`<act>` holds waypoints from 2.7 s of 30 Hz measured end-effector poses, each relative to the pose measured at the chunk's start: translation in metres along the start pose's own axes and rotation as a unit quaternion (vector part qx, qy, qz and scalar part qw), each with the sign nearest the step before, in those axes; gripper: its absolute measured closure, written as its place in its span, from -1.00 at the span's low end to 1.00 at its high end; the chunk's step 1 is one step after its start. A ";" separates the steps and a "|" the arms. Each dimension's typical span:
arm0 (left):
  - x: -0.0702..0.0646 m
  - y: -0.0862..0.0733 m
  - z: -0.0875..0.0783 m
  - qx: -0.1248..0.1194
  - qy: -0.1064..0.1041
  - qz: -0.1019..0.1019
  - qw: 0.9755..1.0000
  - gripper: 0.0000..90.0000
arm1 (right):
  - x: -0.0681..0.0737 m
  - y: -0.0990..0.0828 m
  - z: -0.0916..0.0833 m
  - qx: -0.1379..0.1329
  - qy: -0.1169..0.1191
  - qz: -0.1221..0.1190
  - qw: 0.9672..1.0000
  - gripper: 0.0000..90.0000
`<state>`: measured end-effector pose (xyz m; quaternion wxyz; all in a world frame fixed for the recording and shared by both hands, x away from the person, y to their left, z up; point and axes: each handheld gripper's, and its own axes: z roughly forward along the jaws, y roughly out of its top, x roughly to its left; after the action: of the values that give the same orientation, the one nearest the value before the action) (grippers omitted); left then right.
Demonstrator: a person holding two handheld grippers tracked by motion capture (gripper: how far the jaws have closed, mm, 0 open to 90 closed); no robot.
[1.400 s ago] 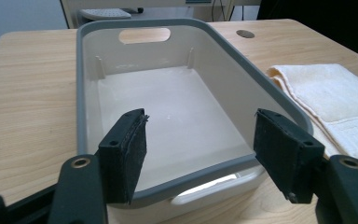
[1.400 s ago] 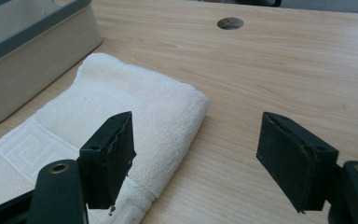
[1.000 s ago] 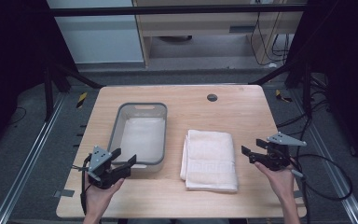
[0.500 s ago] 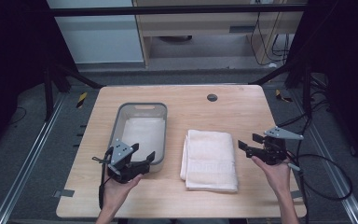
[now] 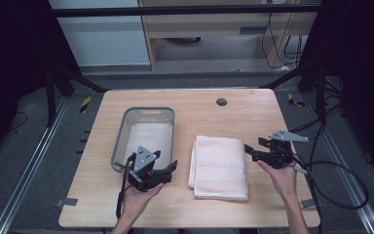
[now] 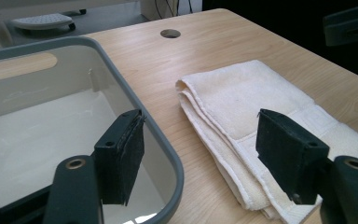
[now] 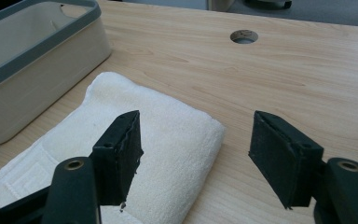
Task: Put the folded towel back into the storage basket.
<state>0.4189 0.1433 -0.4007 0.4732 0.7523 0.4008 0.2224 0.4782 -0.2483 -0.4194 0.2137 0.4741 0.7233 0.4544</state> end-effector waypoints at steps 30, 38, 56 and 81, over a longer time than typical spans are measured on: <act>-0.039 -0.017 0.038 0.059 -0.037 0.034 0.997 -0.16 | 0.003 -0.007 0.028 0.023 -0.004 -0.015 1.000 -0.38; -0.051 -0.028 0.052 0.091 -0.045 0.037 0.994 -0.15 | 0.000 -0.012 0.035 0.025 -0.003 -0.002 1.000 -0.35; -0.055 -0.047 0.080 0.125 -0.047 0.025 0.991 -0.32 | -0.005 -0.022 0.055 0.051 -0.006 0.001 0.999 -0.35; -0.046 -0.059 0.108 0.147 -0.073 -0.025 0.986 -0.51 | 0.000 -0.035 0.075 0.083 -0.007 0.012 0.996 -0.39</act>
<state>0.4466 0.0618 -0.5001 0.3912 0.8176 0.4120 0.0936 0.5168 -0.2186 -0.4866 0.1735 0.5022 0.7512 0.3917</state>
